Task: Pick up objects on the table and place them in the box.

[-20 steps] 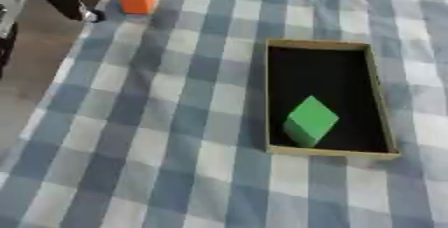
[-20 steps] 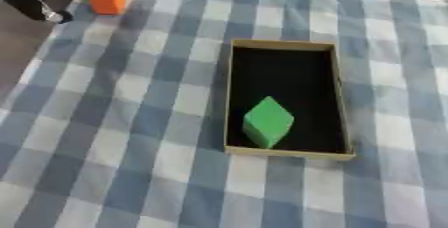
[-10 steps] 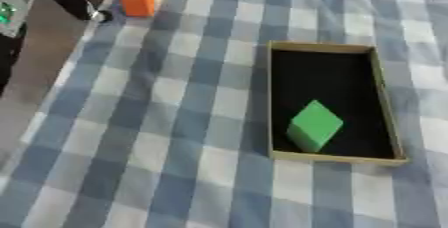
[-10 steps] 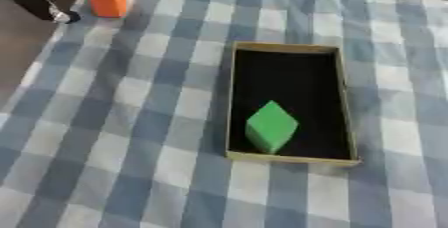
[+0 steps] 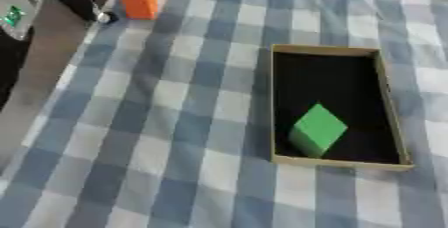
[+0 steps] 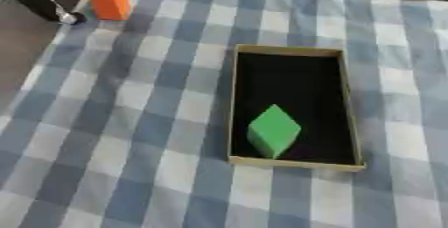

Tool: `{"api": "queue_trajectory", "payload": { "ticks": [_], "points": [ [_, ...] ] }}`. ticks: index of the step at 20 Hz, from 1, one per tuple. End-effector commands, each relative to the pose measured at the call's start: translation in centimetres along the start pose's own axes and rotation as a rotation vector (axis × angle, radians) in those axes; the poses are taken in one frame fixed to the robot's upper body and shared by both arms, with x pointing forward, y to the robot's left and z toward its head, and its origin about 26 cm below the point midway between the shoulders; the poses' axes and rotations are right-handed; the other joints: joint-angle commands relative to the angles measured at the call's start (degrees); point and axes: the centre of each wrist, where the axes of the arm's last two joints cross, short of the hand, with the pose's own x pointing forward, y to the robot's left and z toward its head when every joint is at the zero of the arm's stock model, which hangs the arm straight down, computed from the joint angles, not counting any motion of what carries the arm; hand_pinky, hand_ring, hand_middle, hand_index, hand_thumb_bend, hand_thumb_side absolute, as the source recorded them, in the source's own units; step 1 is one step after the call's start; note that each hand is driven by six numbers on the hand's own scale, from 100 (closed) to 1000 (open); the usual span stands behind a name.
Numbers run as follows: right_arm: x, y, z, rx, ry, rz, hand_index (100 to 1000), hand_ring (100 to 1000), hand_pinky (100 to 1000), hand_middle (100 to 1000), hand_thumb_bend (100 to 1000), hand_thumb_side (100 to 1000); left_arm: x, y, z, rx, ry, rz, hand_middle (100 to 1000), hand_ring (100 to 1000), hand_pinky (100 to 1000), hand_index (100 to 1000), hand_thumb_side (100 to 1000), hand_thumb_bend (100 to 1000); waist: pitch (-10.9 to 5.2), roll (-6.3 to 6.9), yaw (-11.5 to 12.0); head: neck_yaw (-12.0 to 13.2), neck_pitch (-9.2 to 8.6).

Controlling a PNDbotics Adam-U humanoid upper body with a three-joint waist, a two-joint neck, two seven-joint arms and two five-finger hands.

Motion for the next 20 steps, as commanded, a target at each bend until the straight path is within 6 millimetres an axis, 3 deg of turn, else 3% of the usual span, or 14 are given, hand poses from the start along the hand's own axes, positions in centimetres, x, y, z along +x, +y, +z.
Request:
{"api": "queue_trajectory", "payload": {
  "ticks": [1,6,11,13,18,20],
  "points": [
    [0.41,-0.49,-1.08,-0.015,-0.043,-0.005,790,770,797,767,100,1000,-0.44,1.18,0.28,-0.013,0.010,-0.016,875,919,835,923,100,435,-1.12,0.26,-0.23,0.46,-1.15],
    [0.38,-0.50,-1.04,-0.016,-0.037,-0.006,790,770,797,767,100,1000,-0.50,1.04,0.22,-0.034,0.013,0.001,686,768,696,816,100,305,-0.88,0.22,-0.26,0.56,-1.11],
    [0.35,-0.51,-0.98,-0.015,-0.035,-0.006,790,770,796,767,100,1000,-0.54,1.26,0.34,0.018,0.022,0.008,636,732,673,783,100,264,-1.03,0.25,-0.21,0.90,-0.91],
    [0.37,-0.49,-1.00,-0.016,-0.035,-0.007,790,770,797,767,100,1000,-0.48,1.27,0.34,0.038,0.030,-0.002,670,738,673,807,100,306,-1.06,0.20,-0.32,1.00,-1.20],
    [0.28,-0.58,-0.97,-0.012,-0.035,0.000,788,769,796,766,100,1000,-0.19,1.61,0.36,0.077,0.038,-0.046,776,829,779,885,100,508,-0.96,0.02,-0.11,0.83,-1.26],
    [0.26,-0.60,-0.96,-0.010,-0.035,0.001,788,769,796,766,100,1000,-0.08,1.88,0.39,0.093,0.029,-0.046,798,848,795,901,100,525,-0.90,0.00,0.12,0.70,-1.17]
  ]
}}
